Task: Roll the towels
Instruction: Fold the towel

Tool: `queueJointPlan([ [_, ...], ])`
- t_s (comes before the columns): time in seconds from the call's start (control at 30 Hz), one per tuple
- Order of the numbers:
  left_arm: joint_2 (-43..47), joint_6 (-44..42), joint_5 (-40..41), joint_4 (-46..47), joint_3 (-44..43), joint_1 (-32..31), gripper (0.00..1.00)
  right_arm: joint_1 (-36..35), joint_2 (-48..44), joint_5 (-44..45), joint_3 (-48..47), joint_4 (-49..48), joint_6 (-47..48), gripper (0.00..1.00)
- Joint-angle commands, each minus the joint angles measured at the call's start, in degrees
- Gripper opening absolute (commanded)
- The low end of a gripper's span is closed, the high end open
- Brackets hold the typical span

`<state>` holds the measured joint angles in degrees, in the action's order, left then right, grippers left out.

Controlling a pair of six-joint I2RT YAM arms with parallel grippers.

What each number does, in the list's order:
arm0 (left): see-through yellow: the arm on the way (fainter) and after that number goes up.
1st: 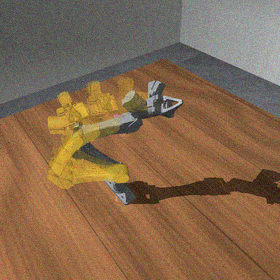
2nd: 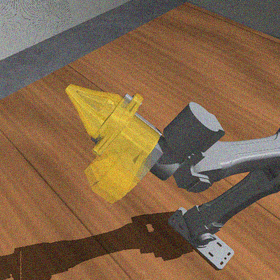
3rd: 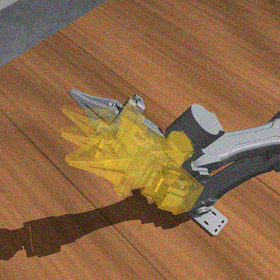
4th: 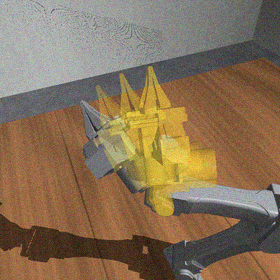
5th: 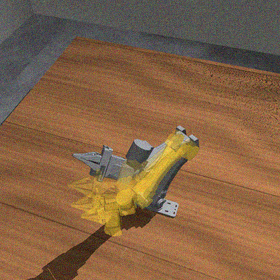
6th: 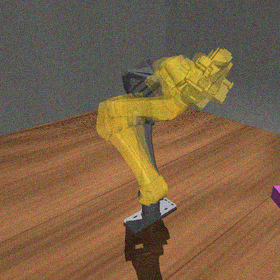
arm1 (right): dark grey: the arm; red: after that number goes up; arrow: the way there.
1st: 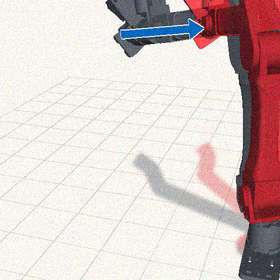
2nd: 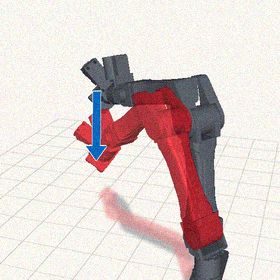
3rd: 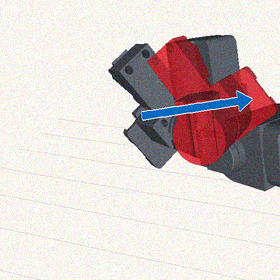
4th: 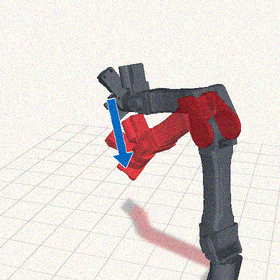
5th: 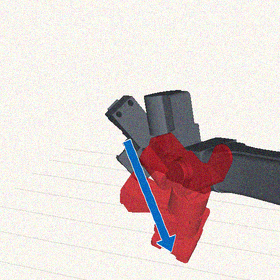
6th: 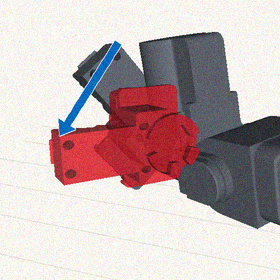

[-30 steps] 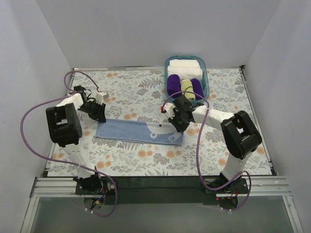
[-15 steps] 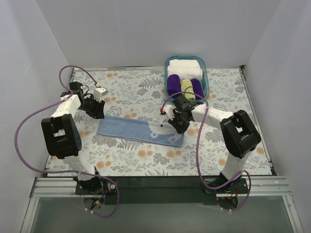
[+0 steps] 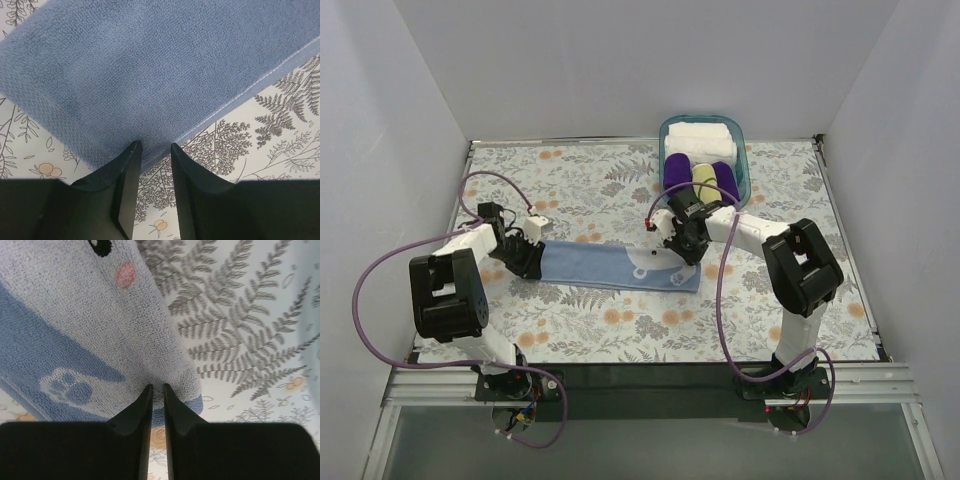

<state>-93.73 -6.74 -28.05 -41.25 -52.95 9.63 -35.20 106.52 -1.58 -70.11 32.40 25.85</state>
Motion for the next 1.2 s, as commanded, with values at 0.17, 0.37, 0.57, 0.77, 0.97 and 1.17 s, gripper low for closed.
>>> queueJointPlan([
  [0.17, 3.1, -6.5, -3.3, -6.9, 6.5, -5.9, 0.24, 2.2, 2.8, 9.4, -5.5, -0.9, 2.7, 0.20],
  [0.37, 9.5, -6.0, -1.5, -9.7, 7.7, -8.8, 0.24, 4.2, -8.9, 4.0, -3.0, 1.5, -2.4, 0.33],
  [0.57, 11.6, -5.5, 2.3, -11.0, 4.3, -8.7, 0.30, 7.9, -14.8, -0.4, 4.6, 3.1, -10.5, 0.40],
  [0.77, 11.1, -6.5, 9.9, -7.7, 5.2, -8.1, 0.30, 12.2, -10.6, -3.9, 6.3, 2.7, -17.7, 0.40],
  [0.97, 11.7, -6.2, 7.8, -8.0, 4.3, -7.5, 0.31, 16.0, -8.3, -7.8, 6.9, -1.0, -21.2, 0.42],
  [1.17, 11.9, -5.9, 7.1, -8.1, 4.0, -7.5, 0.32, 17.6, -6.8, -15.6, 7.0, -2.7, -22.8, 0.42],
])
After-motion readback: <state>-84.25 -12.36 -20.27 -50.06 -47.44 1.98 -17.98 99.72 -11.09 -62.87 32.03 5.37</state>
